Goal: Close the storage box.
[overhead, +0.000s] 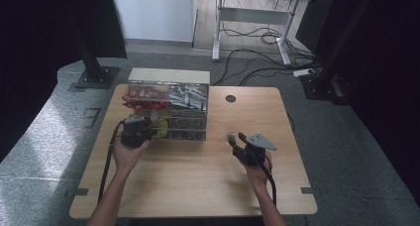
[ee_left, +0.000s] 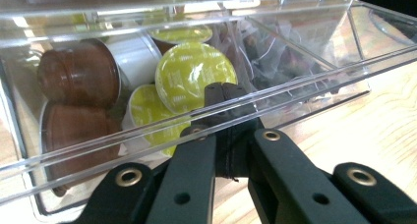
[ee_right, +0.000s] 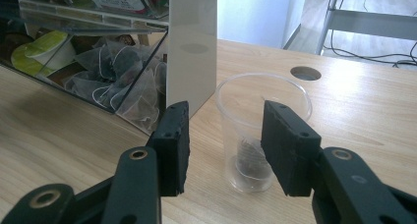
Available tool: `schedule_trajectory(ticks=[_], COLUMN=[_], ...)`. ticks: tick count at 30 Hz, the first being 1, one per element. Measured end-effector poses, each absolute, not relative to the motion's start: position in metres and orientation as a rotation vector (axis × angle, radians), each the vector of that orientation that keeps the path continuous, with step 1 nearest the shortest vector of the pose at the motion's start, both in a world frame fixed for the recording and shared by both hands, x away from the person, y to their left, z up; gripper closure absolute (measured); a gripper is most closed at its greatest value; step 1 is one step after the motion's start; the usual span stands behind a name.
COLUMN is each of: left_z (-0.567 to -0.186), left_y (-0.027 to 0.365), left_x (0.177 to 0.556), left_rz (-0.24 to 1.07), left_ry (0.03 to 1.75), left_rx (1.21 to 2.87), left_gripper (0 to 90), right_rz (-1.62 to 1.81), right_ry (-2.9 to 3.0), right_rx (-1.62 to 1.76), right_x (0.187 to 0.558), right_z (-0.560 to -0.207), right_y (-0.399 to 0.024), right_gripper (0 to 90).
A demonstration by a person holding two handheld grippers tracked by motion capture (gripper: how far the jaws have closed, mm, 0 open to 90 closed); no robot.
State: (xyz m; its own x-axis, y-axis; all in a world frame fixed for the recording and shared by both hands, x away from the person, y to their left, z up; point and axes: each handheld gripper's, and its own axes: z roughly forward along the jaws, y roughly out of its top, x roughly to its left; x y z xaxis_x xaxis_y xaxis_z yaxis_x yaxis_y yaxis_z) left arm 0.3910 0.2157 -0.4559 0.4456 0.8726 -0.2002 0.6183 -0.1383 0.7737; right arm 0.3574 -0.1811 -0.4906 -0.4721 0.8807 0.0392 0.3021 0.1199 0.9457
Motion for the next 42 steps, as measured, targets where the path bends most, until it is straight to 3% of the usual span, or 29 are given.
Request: schedule_trajectory(ticks=[42], left_z=[-0.487], left_y=[0.215], left_x=[0.381], left_rz=[0.308], left_ry=[1.282], left_rx=[1.877], left_gripper=[89.9], right_rz=[1.359], right_ry=[1.87], right_rx=[1.175], right_x=[0.343], right_z=[-0.51], right_y=[-0.194], right_gripper=[52.7])
